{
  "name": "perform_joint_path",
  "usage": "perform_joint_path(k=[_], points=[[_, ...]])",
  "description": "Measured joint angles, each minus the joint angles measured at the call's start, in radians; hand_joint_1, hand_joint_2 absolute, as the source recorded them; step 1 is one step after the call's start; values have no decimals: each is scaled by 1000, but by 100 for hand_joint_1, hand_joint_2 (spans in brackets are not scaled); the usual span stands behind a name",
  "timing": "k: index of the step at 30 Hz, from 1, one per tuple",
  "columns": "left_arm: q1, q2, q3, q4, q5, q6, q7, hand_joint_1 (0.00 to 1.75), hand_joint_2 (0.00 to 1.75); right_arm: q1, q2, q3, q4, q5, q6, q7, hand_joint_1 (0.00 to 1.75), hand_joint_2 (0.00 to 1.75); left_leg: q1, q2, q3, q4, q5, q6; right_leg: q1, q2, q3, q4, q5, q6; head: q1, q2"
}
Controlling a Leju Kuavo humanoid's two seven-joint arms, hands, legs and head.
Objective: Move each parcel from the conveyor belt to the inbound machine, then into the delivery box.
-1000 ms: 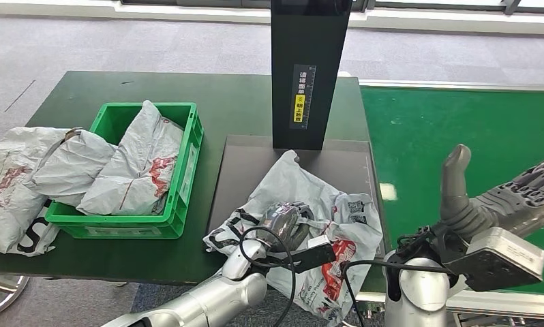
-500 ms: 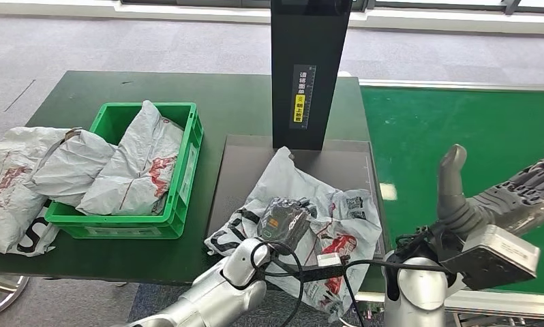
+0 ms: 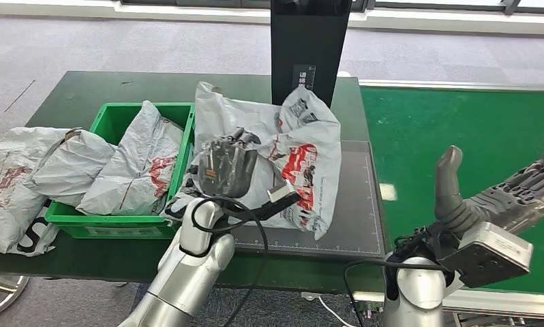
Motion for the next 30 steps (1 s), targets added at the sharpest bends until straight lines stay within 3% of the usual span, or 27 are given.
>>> perform_joint_path(k=[4, 9, 14, 18, 20, 24, 25, 30], points=[[22, 0, 91, -89, 100, 0, -80, 175, 175, 1, 0, -2, 0, 2, 0, 0, 0, 175, 0, 0, 0, 0, 0, 0, 0, 0, 0, 0, 0, 0, 0, 0], [33, 1, 205, -150, 94, 0, -108, 175, 175, 4, 0, -3, 3, 11, 0, 0, 0, 175, 0, 0, 0, 0, 0, 0, 0, 0, 0, 0, 0, 0, 0, 0], [32, 1, 335, -211, -25, 0, -45, 175, 175, 9, -1, -7, 3, 19, 0, 0, 0, 175, 0, 0, 0, 0, 0, 0, 0, 0, 0, 0, 0, 0, 0, 0], [32, 1, 387, -243, -58, 0, -24, 175, 175, 11, -1, -8, 3, 21, 0, 0, 0, 175, 0, -1, 0, 0, 0, 0, 0, 0, 0, 0, 0, 0, 0, 0], [32, 9, 399, -254, -89, 0, 18, 175, 175, 11, -1, -8, 3, 22, 0, 0, 0, 175, 0, -1, 0, 0, 0, 0, 0, 0, 0, 0, 0, 0, 0, 0], [26, 80, 410, -247, -145, 0, 305, 175, 175, 17, -1, -7, 3, 23, 0, 0, 0, 175, 1, 3, 1, 0, 0, -1, 0, 2, -1, 0, 0, -1, 0, 0], [24, 97, 420, -241, -143, 0, 342, 175, 175, 23, -2, -7, 3, 23, 0, 0, 0, 175, 1, 3, 1, 0, 0, -1, 1, 3, -1, 0, 0, -2, 0, 0], [21, 146, 448, -219, -141, 0, 303, 175, 175, 35, -3, -5, 3, 23, 0, 0, 0, 175, 2, -1, 0, 0, 1, -2, 2, -1, 0, 1, 0, -3, 0, 0]])
